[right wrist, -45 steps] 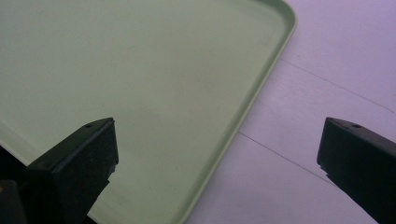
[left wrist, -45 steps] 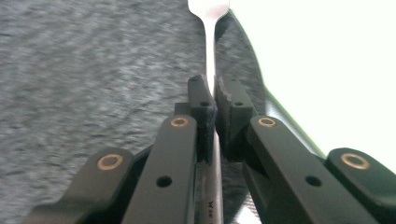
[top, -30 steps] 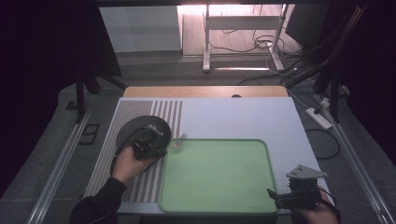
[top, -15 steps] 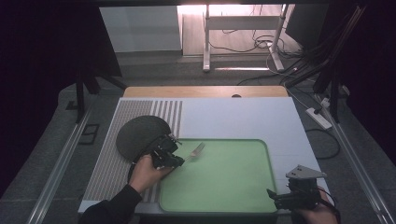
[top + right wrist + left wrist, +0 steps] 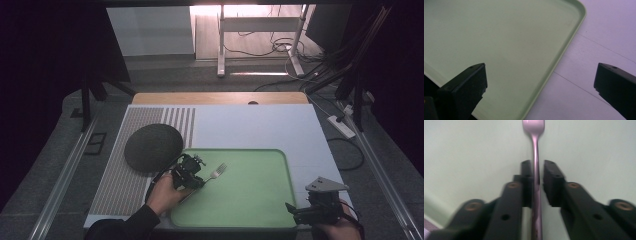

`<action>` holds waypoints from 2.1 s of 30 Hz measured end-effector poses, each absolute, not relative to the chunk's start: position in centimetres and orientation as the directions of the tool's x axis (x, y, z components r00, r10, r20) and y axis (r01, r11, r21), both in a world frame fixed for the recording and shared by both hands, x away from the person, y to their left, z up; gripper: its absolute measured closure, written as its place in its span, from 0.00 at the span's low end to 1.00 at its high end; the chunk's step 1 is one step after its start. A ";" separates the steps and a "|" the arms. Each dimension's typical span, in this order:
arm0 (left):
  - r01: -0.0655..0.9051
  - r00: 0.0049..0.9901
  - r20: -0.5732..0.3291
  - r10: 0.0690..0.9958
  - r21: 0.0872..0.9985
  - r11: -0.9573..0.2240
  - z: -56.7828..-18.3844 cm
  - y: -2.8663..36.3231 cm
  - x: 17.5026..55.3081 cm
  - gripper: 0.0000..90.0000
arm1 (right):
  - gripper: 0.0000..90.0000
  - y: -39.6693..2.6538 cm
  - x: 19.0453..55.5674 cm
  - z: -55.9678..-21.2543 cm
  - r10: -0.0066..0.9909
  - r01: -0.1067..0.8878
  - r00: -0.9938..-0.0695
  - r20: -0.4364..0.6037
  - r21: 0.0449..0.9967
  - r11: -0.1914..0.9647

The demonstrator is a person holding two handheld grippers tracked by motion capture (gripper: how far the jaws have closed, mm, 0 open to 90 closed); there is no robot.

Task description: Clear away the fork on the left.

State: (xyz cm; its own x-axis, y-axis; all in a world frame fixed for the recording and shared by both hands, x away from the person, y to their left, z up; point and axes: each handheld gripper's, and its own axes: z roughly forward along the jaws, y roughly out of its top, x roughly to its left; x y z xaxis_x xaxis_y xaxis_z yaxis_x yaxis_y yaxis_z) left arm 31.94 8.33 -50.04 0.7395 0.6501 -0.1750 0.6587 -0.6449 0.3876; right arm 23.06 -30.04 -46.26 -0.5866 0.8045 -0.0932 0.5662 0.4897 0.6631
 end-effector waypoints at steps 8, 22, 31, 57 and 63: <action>0.564 0.814 -0.145 0.562 0.428 -0.707 -49.4 5.8 32.1 0.98 | 0.00 -30.0 23.1 -46.3 0.801 0.566 -0.591 -0.099 0.657 0.498; 0.594 0.792 -0.134 0.596 0.395 -0.700 -50.7 6.8 33.2 0.99 | 0.00 -30.0 23.1 -46.3 0.799 0.567 -0.594 -0.095 0.655 0.500; 0.648 0.749 -0.162 0.643 0.384 -0.658 -50.8 9.1 34.1 0.99 | 0.00 -30.0 23.1 -46.3 0.799 0.569 -0.594 -0.094 0.654 0.499; 0.738 0.664 -0.246 0.706 0.369 -0.566 -51.0 13.5 34.9 0.93 | 0.00 -30.0 23.1 -46.3 0.796 0.565 -0.598 -0.094 0.655 0.502; 0.714 0.682 -0.213 0.699 0.397 -0.576 -50.5 13.5 34.5 0.85 | 0.00 -30.0 23.1 -46.3 0.797 0.568 -0.597 -0.093 0.653 0.501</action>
